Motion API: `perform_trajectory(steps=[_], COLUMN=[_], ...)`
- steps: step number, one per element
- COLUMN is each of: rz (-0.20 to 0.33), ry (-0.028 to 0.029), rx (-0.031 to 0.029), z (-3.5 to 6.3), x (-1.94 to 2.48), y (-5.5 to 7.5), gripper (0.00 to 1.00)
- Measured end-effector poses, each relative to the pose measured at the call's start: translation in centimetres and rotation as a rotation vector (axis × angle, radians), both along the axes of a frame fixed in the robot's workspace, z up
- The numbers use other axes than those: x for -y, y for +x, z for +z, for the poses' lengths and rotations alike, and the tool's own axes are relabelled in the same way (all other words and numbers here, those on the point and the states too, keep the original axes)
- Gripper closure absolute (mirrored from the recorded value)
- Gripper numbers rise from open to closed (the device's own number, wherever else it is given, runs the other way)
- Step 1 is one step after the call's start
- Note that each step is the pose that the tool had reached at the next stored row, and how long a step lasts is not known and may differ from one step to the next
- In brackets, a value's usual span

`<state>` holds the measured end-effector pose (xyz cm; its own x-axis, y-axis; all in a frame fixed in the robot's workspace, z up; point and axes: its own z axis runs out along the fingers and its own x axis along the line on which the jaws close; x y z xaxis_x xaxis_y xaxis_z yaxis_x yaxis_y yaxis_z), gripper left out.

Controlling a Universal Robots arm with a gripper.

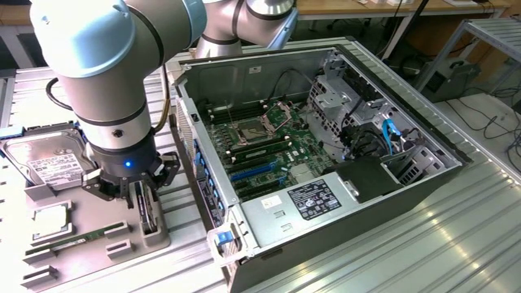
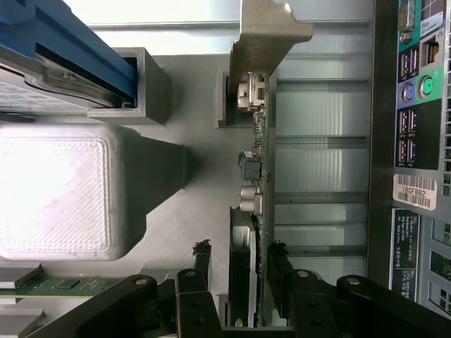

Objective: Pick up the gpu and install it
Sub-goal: 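Pick up the gpu and move the gpu toward the slot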

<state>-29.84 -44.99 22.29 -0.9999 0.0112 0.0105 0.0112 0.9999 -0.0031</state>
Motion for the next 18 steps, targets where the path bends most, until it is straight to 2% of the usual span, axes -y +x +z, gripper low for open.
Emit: perform_trajectory(steps=[3, 5, 6, 18], rz=[0.0, 0.0, 0.0, 0.0], ry=[0.0, 0.0, 0.0, 0.0], rx=[0.0, 0.0, 0.0, 0.0], z=[0.0, 0.0, 0.0, 0.0], x=[0.0, 0.0, 0.0, 0.0], y=[0.0, 0.0, 0.0, 0.0], gripper=[0.56, 0.69, 0.73, 0.73])
